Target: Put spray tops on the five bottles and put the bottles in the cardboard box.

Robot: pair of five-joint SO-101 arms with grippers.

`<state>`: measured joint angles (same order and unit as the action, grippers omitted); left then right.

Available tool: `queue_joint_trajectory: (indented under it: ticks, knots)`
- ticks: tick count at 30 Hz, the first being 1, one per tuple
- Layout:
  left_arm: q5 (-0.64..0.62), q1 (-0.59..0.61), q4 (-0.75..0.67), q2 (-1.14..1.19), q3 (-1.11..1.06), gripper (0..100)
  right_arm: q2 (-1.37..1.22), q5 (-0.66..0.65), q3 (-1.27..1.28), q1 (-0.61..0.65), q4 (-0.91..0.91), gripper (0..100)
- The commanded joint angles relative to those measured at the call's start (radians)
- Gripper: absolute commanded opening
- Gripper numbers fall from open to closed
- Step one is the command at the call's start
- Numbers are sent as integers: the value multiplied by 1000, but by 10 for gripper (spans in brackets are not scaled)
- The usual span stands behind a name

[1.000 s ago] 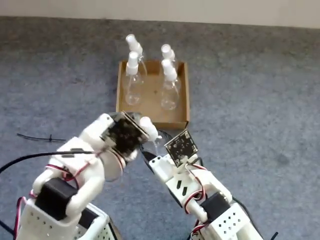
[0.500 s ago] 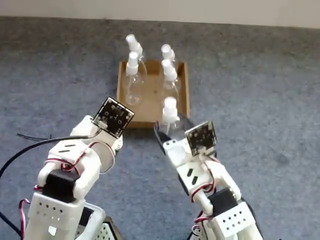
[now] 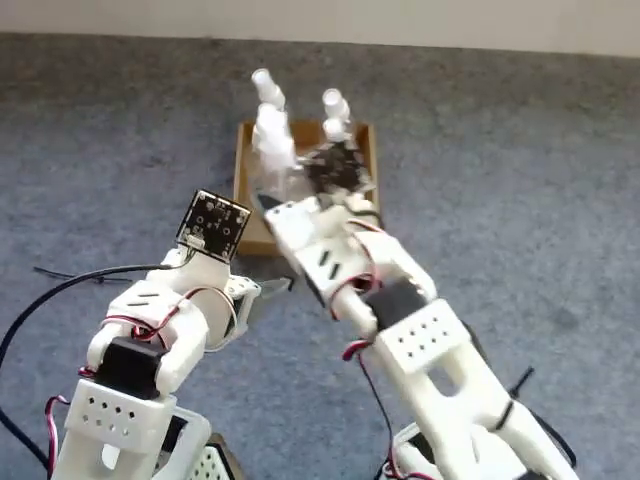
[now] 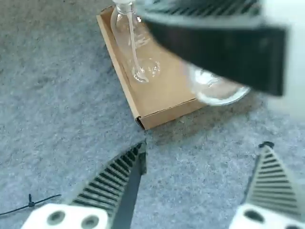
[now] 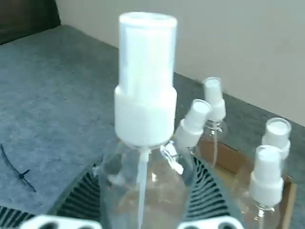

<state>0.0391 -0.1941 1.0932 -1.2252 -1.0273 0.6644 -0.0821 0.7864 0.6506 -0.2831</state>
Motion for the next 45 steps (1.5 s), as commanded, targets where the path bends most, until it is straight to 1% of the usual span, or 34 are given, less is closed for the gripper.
queue_joint_trajectory:
  ticks: [1,4,8,10,13,15,20,25,33,37,40,42,45]
  knots:
    - [-11,8,-23,-12,5,356,-31,78,-94,61,-4,4]
    - [-11,15,-25,-12,5,355,-28,140,-102,67,-94,4]
    - [-11,18,-57,-10,1,354,-28,150,-102,61,-165,3]
    - [-11,47,-107,-10,-31,354,-27,150,-102,61,-211,3]
    - [-6,91,-219,-10,-102,354,5,152,-104,61,-272,3]
    - [-6,99,-265,-10,-131,354,42,152,-104,64,-311,3]
    - [-5,101,-272,-10,-137,354,134,149,-104,61,-392,3]
    - [-5,102,-272,-10,-137,354,174,147,-104,61,-461,3]
    - [-5,104,-267,-10,-142,354,173,146,-104,50,-456,3]
    - [-3,117,-265,-10,-143,354,163,146,-102,-28,-346,3]
    - [-3,203,-269,-10,-140,323,79,146,-127,-77,-275,3]
    - [-8,275,-272,-10,-139,286,-22,146,-160,-96,-242,3]
    - [-14,357,-284,-10,-143,255,-160,146,-222,-117,-196,3]
